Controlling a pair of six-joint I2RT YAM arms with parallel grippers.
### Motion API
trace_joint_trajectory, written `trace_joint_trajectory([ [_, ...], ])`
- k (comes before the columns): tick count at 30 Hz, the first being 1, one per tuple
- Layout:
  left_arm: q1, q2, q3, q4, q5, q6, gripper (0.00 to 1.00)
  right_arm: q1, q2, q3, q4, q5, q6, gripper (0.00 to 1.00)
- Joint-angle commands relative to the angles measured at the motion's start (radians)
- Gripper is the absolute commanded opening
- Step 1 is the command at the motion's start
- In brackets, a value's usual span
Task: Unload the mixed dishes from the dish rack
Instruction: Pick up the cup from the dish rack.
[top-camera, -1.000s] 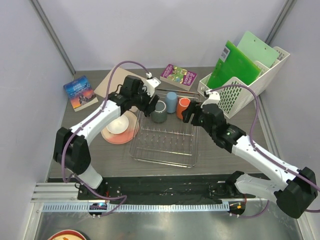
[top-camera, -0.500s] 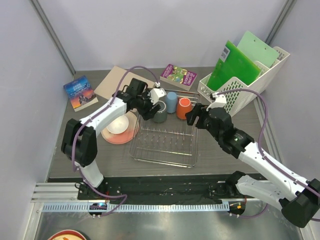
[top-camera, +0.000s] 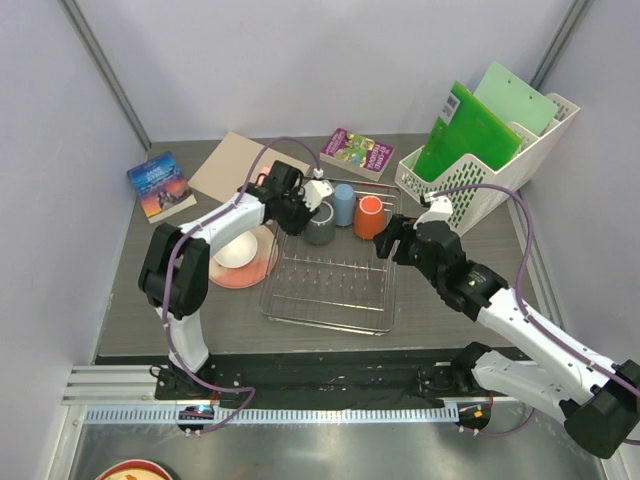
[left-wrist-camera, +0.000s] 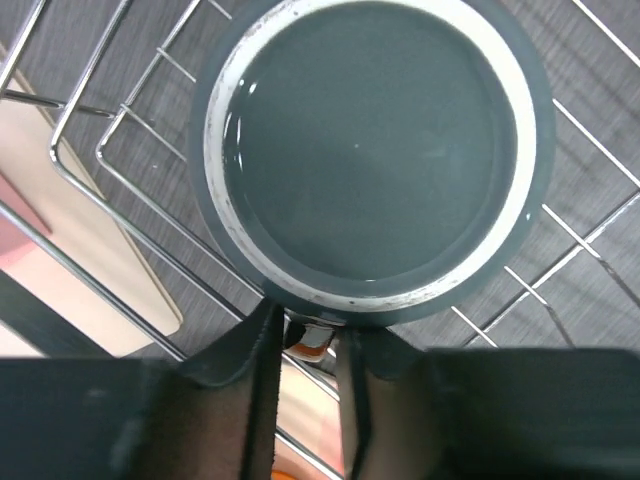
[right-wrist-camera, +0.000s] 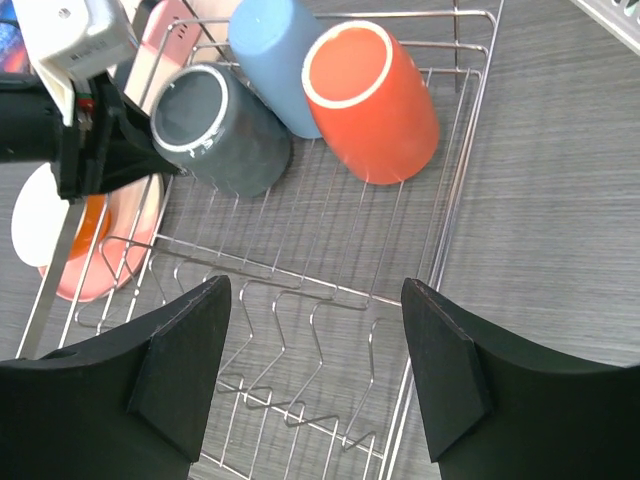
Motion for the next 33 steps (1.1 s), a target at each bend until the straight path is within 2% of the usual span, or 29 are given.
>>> trace_joint_trajectory([
  [1,0.002,-0.039,-0.012,0.068,-0.022,-0.028,0.20,0.004,-0.012,-0.010,0.031,0.024,0.007,0.74],
  [6,-0.001,-0.064,-0.057,0.086,0.004,-0.053,0.15,0.004,0.019,-0.018,0.046,0.022,0.012,0.74],
  [9,-0.009,-0.065,-0.080,0.095,0.003,-0.061,0.15,0.004,0.023,-0.018,0.046,0.021,0.013,0.74],
  [12,-0.010,-0.068,-0.097,0.108,-0.002,-0.073,0.20,0.006,0.022,-0.021,0.046,0.022,0.013,0.74],
  [19,-0.012,-0.050,-0.092,0.121,-0.014,-0.094,0.47,0.003,0.020,-0.030,0.046,0.030,0.015,0.74],
  [20,-0.012,-0.047,-0.091,0.123,-0.013,-0.096,0.48,0.004,0.020,-0.032,0.045,0.030,0.013,0.74],
  [23,-0.012,-0.036,-0.095,0.129,-0.014,-0.102,0.47,0.004,0.020,-0.035,0.046,0.036,0.012,0.74],
  [29,-0.012,-0.022,-0.117,0.146,-0.011,-0.110,0.36,0.004,0.022,-0.038,0.045,0.040,0.007,0.74],
  [33,-0.012,-0.010,-0.134,0.167,-0.014,-0.125,0.32,0.004,0.019,-0.040,0.045,0.040,0.007,0.74],
])
